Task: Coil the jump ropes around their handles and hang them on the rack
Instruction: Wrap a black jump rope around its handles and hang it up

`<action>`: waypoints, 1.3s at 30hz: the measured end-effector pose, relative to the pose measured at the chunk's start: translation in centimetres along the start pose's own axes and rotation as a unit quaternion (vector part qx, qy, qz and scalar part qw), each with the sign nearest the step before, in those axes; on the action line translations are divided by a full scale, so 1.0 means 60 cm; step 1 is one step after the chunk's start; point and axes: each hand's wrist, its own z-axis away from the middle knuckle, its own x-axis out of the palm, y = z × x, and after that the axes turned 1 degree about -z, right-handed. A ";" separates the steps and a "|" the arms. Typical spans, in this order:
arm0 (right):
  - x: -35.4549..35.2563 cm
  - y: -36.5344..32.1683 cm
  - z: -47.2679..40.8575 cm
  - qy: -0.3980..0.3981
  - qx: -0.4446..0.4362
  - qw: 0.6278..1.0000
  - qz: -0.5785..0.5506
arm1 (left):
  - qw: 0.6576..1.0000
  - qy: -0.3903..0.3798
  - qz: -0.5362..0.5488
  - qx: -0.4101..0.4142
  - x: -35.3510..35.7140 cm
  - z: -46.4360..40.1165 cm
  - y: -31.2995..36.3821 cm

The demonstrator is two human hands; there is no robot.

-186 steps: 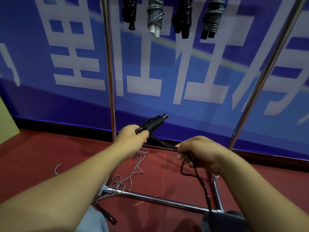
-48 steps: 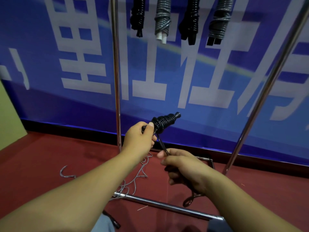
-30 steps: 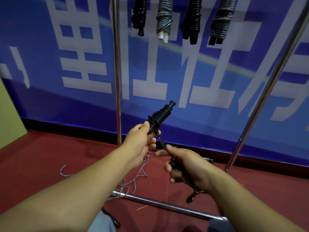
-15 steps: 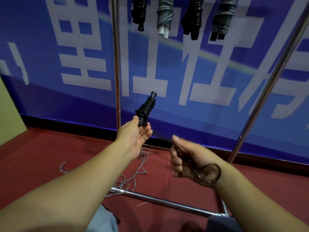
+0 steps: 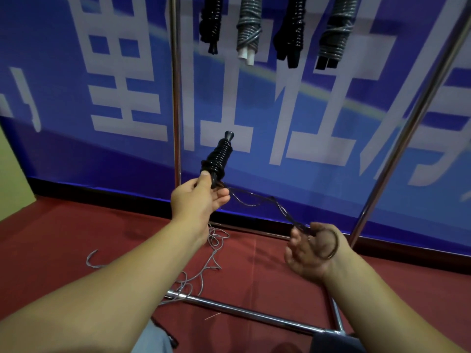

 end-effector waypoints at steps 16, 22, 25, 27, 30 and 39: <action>0.050 0.056 0.024 -0.129 -0.393 0.850 0.327 | 0.986 -0.116 -0.107 0.058 0.027 0.043 -0.018; 0.056 0.069 0.029 -0.185 -0.301 0.865 0.355 | 0.981 -0.134 -0.132 0.055 0.025 0.045 -0.024; 0.054 0.069 0.037 -0.194 -0.278 0.870 0.357 | 0.976 -0.130 -0.164 0.062 0.019 0.037 -0.028; 0.049 0.069 0.040 -0.200 -0.270 0.859 0.387 | 0.964 -0.123 -0.223 0.081 0.012 0.029 -0.032; 0.045 0.068 0.039 -0.188 -0.265 0.839 0.437 | 0.925 -0.118 -0.333 0.142 0.001 0.018 -0.038; 0.037 0.078 0.039 -0.213 -0.253 0.784 0.525 | 0.840 -0.129 -0.504 0.155 -0.015 0.001 -0.041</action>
